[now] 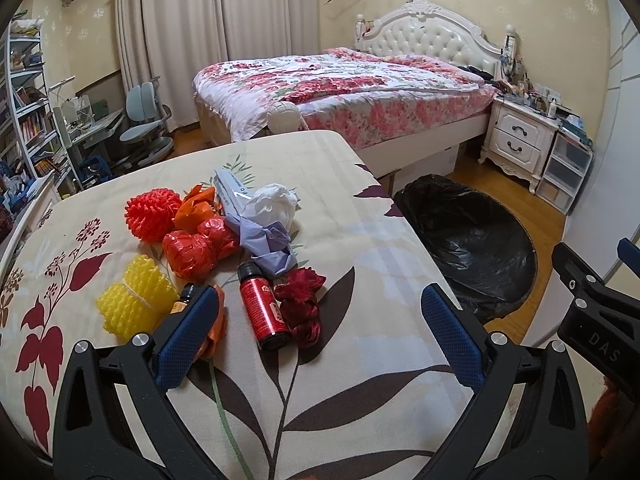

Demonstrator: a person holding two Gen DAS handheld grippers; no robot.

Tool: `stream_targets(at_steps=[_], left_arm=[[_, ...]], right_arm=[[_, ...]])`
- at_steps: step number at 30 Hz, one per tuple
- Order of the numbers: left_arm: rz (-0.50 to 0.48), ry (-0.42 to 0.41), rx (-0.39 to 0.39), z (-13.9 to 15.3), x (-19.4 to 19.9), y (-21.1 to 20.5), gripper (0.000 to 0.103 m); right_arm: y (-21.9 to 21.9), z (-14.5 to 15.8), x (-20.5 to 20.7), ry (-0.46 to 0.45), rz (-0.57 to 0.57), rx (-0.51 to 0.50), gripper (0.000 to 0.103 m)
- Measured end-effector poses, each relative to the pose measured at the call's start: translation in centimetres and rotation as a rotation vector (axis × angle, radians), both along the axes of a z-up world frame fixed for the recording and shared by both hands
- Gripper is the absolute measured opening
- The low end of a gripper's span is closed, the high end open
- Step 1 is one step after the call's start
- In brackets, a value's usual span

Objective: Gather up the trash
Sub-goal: 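Grasp the yellow mesh foam roll with the left tool while the right tool grasps the red ribbon bow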

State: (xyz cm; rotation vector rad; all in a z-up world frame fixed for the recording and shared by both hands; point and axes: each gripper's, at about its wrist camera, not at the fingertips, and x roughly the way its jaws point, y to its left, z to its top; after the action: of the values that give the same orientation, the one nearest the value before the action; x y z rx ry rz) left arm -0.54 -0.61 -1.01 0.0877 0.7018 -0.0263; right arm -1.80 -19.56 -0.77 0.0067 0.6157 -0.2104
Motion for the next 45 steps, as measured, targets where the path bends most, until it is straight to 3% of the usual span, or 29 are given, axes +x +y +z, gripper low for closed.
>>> stream_targets(at_steps=[5,13,17,19,21,22,26,40,45], left_arm=[[0.019,0.005,0.021,-0.2,-0.6,0.7,0.089],[0.101,0.012,0.015,0.7,-2.1,6.0,0.088],[0.153,0.013,0.008,1.0,-2.5,9.1,0.083],[0.177,0.012,0.009,1.2,-2.5,10.8,0.083],[0.201,0.012,0.009,1.2,-2.6,12.3,0.083],[0.208,0.012,0.005,1.2,-2.6,13.0,0.083],[0.23,0.024,-0.012,0.9,-2.1,15.1,0.083],[0.178,0.082,-0.035,-1.5,0.8,15.7,0.083],[0.135,0.117,-0.066,-2.3,1.4,15.6,0.059]], right_arm=[[1.3,0.0,-0.1,0.023,0.038,0.016,0.097],[4.6,0.2,0.5,0.046,0.135,0.051,0.096],[6.5,0.4,0.5,0.053,0.191,0.052,0.095],[7.4,0.6,0.5,0.055,0.217,0.048,0.09],[8.2,0.8,0.7,0.061,0.245,0.049,0.061],[8.6,0.8,0.9,0.073,0.256,0.053,0.058],[9.7,0.7,1.3,0.104,0.296,0.083,0.058],[12.5,-0.3,2.9,0.136,0.341,0.074,0.063],[13.1,-0.7,3.2,0.15,0.357,0.082,0.063]])
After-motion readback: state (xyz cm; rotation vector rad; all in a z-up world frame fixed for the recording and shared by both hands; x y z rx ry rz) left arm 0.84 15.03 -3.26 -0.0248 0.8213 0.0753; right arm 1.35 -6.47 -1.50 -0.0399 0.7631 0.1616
